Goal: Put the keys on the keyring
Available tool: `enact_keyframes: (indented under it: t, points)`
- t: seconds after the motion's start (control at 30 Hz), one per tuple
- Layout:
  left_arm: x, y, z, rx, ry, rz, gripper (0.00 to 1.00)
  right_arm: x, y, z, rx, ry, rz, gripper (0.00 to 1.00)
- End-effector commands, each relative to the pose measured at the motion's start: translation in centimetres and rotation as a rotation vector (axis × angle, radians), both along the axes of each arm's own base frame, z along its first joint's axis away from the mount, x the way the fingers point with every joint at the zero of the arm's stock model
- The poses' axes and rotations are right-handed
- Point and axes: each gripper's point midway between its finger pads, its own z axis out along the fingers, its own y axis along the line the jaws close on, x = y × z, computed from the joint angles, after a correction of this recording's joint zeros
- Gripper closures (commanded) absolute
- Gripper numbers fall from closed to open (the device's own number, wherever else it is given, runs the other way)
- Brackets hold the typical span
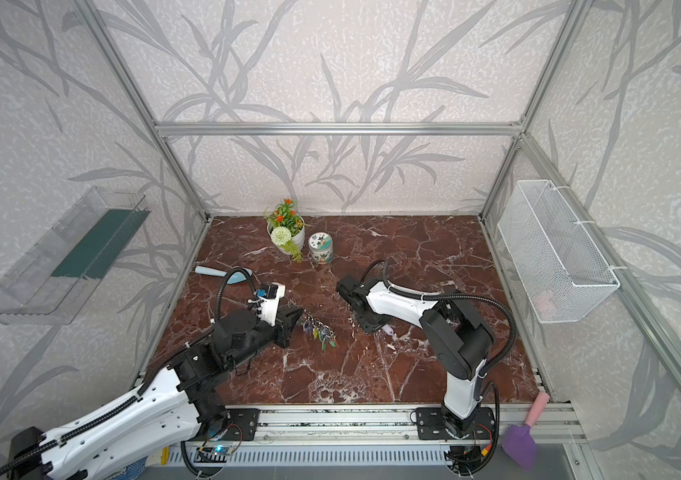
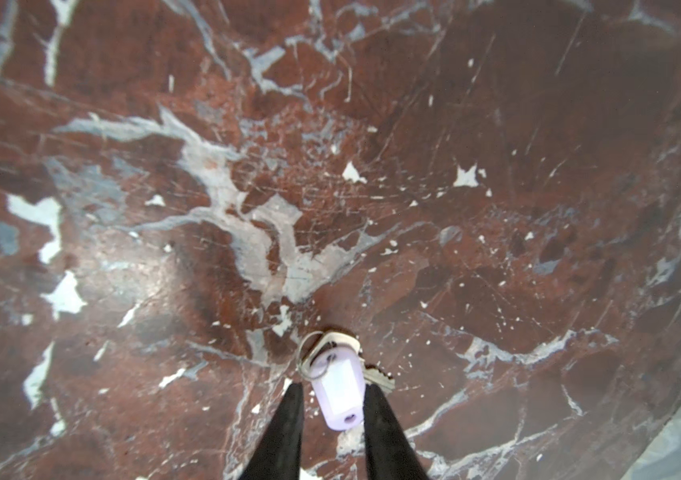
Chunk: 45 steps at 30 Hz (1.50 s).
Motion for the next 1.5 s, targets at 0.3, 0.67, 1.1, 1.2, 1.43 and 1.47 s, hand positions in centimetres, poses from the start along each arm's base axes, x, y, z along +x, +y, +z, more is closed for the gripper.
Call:
enact_keyframes:
  t: [0.3, 0.67, 1.1, 1.2, 1.43, 1.47]
  points:
    - [0.6, 0.0, 2.0, -0.053, -0.048, 0.025, 1.00, 0.5, 0.4, -1.0, -0.034, 0.036, 0.041, 0.72]
    - [0.6, 0.0, 2.0, -0.052, -0.050, 0.025, 1.00, 0.9, -0.4, -1.5, -0.101, 0.028, 0.044, 0.78]
    - [0.7, -0.2, 1.9, -0.050, -0.047, 0.021, 1.00, 1.8, -1.1, -0.4, -0.139, -0.045, 0.028, 0.85]
    - [0.7, -0.2, 1.9, -0.051, -0.046, 0.021, 1.00, 1.8, -1.1, -0.4, -0.142, -0.045, 0.028, 0.85]
    - [0.7, -0.2, 1.9, -0.047, -0.046, 0.021, 1.00, 1.7, -0.7, -0.7, -0.111, -0.034, 0.025, 0.86]
    - [0.7, -0.2, 1.8, -0.047, -0.045, 0.021, 1.00, 1.7, -0.6, -0.8, -0.102, -0.028, 0.022, 0.86]
